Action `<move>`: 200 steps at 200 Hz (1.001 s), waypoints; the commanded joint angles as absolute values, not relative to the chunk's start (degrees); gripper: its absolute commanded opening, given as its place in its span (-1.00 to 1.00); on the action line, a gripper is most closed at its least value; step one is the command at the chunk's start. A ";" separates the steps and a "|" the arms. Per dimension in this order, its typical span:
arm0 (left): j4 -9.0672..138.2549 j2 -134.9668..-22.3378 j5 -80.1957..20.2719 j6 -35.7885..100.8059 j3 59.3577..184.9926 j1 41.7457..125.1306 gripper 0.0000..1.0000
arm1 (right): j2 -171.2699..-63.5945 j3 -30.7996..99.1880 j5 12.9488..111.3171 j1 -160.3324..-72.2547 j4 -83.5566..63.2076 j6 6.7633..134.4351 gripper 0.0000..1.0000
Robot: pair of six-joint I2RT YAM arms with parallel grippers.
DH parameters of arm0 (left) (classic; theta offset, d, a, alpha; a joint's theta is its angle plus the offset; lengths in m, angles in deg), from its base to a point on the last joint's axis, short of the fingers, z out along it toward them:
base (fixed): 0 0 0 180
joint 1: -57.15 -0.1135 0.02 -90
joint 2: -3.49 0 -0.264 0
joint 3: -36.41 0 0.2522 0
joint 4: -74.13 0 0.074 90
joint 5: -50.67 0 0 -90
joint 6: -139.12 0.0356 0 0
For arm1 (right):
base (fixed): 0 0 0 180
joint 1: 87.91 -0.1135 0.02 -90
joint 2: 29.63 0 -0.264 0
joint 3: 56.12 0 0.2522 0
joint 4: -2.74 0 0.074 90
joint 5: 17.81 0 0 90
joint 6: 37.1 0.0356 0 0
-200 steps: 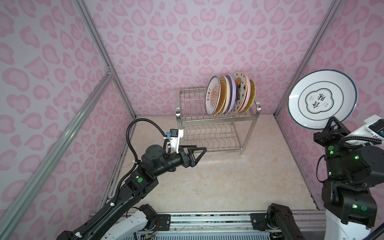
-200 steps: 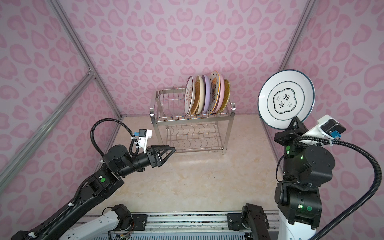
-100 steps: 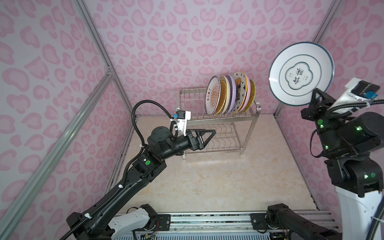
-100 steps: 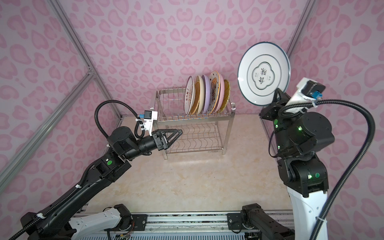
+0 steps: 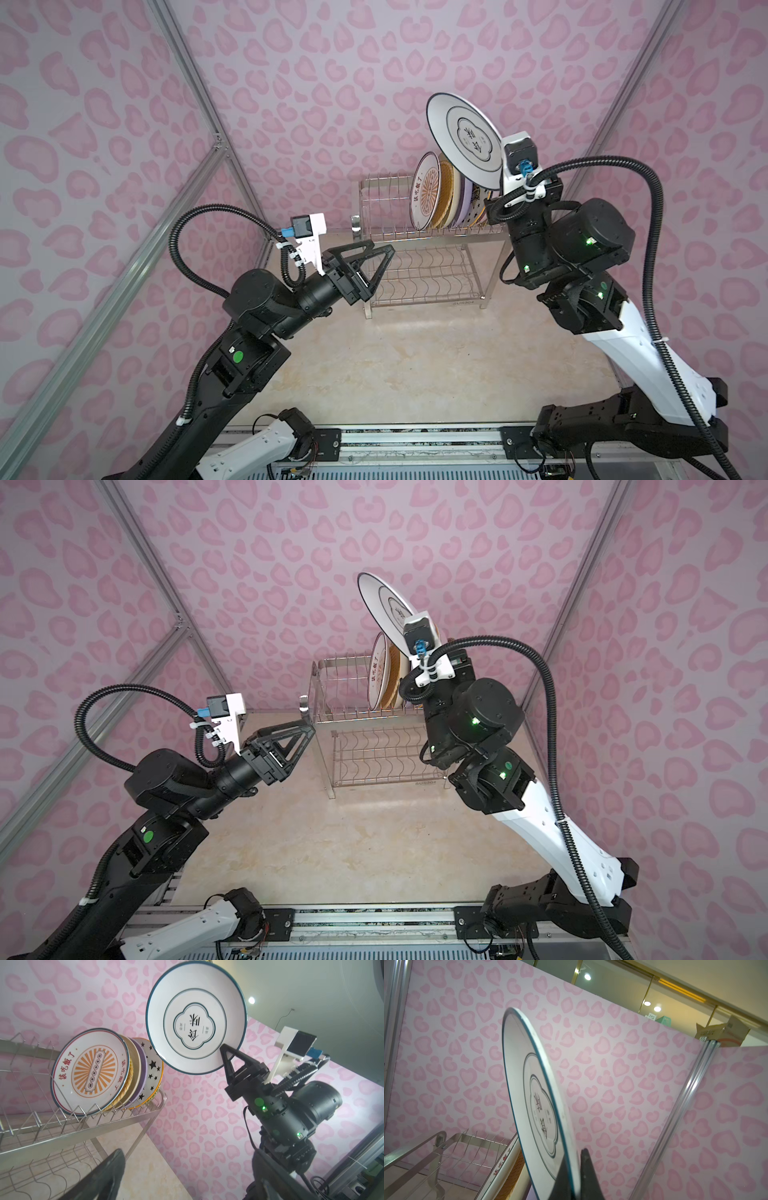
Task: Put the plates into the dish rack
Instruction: 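Grasp the plate rim with the left gripper while right gripper releases it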
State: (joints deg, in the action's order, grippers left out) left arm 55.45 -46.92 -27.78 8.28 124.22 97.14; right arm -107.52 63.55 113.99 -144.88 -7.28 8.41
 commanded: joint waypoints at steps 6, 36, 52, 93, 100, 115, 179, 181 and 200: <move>56.83 -46.24 -30.38 6.53 126.88 96.61 0.94 | -107.98 56.84 115.41 -151.52 20.74 -19.58 -1.00; 58.99 -50.85 -27.60 -0.06 136.02 95.67 0.94 | -109.08 52.63 113.20 -154.56 30.45 -28.22 -1.00; 60.01 -54.86 -24.55 -4.70 141.06 95.08 0.95 | -110.22 50.75 111.63 -155.56 35.64 -33.12 -1.00; 60.71 -61.15 -22.18 -15.13 147.26 92.13 0.97 | -112.03 45.54 106.29 -155.81 44.19 -41.58 -1.00; 61.58 -61.88 -21.37 -17.86 147.21 90.90 0.94 | -112.47 44.51 105.38 -155.80 45.67 -43.07 -1.00; 64.44 -62.90 -20.20 -21.79 146.15 89.14 0.88 | -113.24 43.51 104.60 -155.71 47.58 -44.42 -1.00; 69.27 -65.77 -18.17 -30.23 143.80 85.73 0.12 | -114.63 37.71 99.84 -154.10 51.54 -49.01 -1.00; 69.32 -65.70 -18.16 -30.35 143.70 85.67 0.09 | -114.67 37.73 99.86 -154.10 51.59 -48.98 -1.00; 69.16 -64.87 -18.50 -30.73 142.39 85.28 -0.13 | -115.07 37.88 100.12 -153.37 51.82 -48.44 -1.00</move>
